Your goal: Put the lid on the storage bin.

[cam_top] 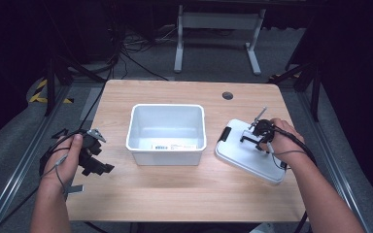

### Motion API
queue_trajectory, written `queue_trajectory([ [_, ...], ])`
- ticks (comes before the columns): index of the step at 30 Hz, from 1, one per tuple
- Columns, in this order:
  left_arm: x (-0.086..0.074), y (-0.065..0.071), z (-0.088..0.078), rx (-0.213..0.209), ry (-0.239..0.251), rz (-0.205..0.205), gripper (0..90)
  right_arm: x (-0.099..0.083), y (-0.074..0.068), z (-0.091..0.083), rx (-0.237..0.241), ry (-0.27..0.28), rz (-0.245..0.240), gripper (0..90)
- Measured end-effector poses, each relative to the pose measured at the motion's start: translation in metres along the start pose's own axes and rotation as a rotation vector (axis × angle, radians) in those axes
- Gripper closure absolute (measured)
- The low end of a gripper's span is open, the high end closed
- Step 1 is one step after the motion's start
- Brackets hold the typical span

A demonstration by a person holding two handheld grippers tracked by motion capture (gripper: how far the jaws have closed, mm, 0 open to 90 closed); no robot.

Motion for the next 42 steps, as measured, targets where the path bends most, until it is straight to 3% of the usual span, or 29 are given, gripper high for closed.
queue_trajectory([
  [2, 0.0, 0.0, 0.0, 0.001, 0.0, -0.001, 18.9, 0.0, 0.002, -0.003, -0.027, -0.003, -0.032, 80.2],
  [6, 0.0, 0.0, 0.001, -0.003, -0.001, -0.005, 18.8, 0.001, 0.003, -0.004, -0.048, -0.001, -0.089, 81.9],
  [15, 0.0, 0.0, 0.002, -0.007, -0.001, -0.009, 18.8, -0.002, 0.003, -0.022, -0.052, 0.029, -0.102, 84.4],
  [27, 0.001, 0.0, 0.002, 0.001, -0.004, -0.001, 18.8, 0.001, -0.001, -0.061, -0.072, 0.097, -0.122, 84.5],
  [35, 0.001, 0.001, 0.002, -0.004, -0.003, -0.004, 18.8, 0.005, 0.0, -0.099, -0.115, 0.148, -0.132, 84.5],
  [42, 0.001, 0.001, 0.002, -0.004, -0.005, -0.006, 18.8, 0.006, 0.001, -0.117, -0.125, 0.173, -0.139, 84.6],
])
Point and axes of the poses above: each handheld gripper's, and its own axes: z roughly forward along the jaws, x roughly out of its top, y roughly to its right, the point moved 5 cm from there along z, roughly forward along the jaws, and after that the axes turned 13 degrees about -z, right-handed, at the moved point
